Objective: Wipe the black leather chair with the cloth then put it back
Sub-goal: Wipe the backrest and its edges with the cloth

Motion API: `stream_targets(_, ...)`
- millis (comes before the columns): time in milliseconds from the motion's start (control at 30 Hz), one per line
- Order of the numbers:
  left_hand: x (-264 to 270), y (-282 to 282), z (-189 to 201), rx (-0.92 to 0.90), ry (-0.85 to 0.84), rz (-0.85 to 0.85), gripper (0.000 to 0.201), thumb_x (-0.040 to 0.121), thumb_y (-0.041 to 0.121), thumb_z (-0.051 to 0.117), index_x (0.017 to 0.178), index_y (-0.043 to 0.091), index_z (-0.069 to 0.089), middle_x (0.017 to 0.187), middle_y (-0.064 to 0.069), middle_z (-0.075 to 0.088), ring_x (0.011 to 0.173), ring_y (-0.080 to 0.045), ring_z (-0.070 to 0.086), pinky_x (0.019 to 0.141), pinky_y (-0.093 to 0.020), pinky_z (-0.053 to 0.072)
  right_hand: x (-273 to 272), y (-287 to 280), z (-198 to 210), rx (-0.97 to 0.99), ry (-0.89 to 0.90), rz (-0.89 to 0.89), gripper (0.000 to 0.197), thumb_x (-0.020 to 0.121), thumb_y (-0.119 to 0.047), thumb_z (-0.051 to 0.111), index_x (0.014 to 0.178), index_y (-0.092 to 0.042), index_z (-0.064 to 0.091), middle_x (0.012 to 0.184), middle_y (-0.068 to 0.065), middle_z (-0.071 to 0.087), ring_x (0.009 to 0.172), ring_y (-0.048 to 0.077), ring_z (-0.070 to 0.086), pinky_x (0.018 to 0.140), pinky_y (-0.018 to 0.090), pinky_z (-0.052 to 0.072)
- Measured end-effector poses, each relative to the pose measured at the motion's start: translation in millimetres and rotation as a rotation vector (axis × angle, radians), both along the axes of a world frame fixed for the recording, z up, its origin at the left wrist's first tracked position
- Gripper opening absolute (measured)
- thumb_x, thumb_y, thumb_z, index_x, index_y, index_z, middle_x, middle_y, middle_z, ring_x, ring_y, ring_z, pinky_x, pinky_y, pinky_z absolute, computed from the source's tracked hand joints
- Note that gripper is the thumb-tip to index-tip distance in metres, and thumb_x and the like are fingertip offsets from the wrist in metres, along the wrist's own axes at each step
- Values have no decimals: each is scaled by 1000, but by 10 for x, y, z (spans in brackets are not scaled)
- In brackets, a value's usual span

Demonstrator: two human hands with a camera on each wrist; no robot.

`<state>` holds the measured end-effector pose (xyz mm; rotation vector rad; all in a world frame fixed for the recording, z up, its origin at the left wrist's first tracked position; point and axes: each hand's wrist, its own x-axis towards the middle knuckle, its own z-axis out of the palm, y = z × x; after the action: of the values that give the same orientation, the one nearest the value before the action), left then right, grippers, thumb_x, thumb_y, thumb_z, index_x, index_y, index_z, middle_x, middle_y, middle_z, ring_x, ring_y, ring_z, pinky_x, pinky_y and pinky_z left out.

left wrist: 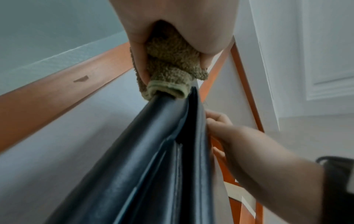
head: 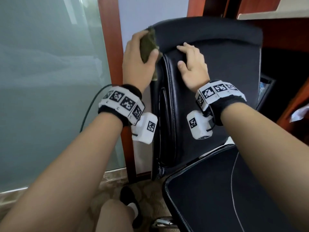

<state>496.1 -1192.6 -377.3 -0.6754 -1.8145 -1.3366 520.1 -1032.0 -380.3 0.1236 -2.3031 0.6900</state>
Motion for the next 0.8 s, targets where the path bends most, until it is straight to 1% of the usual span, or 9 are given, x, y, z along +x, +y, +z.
stream_targets(33,-18,29,24,-11,-7,14,43,85,17,54,127,10,48,122,-5,52,107,-10,47,94,-9,32,-4,3,-7,-4,-1,1,45,95,-16,43,139,-23,36,151,-3,25,140,18,18,106,35,19)
stream_targets(133,-16,87,-141,-71,5,13,52,85,18,52,135,10,42,137,-12,42,125,-21,41,109,-32,30,-9,15,-9,1,-5,5,46,95,-17,42,140,-24,35,152,-4,24,141,17,15,107,34,17)
stream_targets(200,11,99,-343,-79,-8,-8,55,87,17,53,139,10,38,142,-14,37,130,-24,37,111,-38,28,-13,31,-4,16,-26,8,47,95,-17,42,141,-24,33,152,-4,22,141,16,13,107,33,16)
stream_targets(333,63,94,-594,-29,-62,-49,56,89,14,54,141,12,35,141,-12,39,130,-22,39,110,-37,31,-13,40,-11,13,-39,16,48,95,-18,41,142,-25,31,153,-5,20,142,16,11,107,34,14)
stream_targets(467,134,75,-824,-79,-104,-36,59,89,13,55,143,18,32,144,-11,36,130,-18,38,109,-26,28,-26,11,-16,-11,-31,23,48,95,-16,40,141,-26,31,153,-6,19,142,15,10,109,36,12)
stream_targets(567,171,35,-945,-124,-139,-45,61,89,15,54,144,24,29,147,-11,34,133,-23,36,112,-37,28,-22,14,-25,-23,-27,19,48,95,-16,40,141,-26,31,153,-6,19,142,15,9,109,37,11)
stream_targets(667,171,28,-779,-76,-80,-37,59,87,15,54,143,17,34,145,-11,38,131,-26,38,111,-41,29,-5,19,-23,-1,-45,19,49,95,-16,40,142,-26,30,153,-6,19,142,15,9,109,37,11)
stream_targets(733,112,52,-536,-35,-3,-23,57,88,15,53,142,12,36,144,-13,39,131,-26,38,111,-40,28,10,21,-19,7,-47,23,48,96,-17,40,142,-26,30,153,-5,19,142,15,9,109,38,12)
stream_targets(800,26,79,-298,-9,36,-8,55,89,20,50,142,11,37,144,-12,39,130,-24,39,111,-37,29,14,18,-15,-1,-44,28,48,96,-16,40,142,-25,30,153,-5,19,142,16,9,109,39,12)
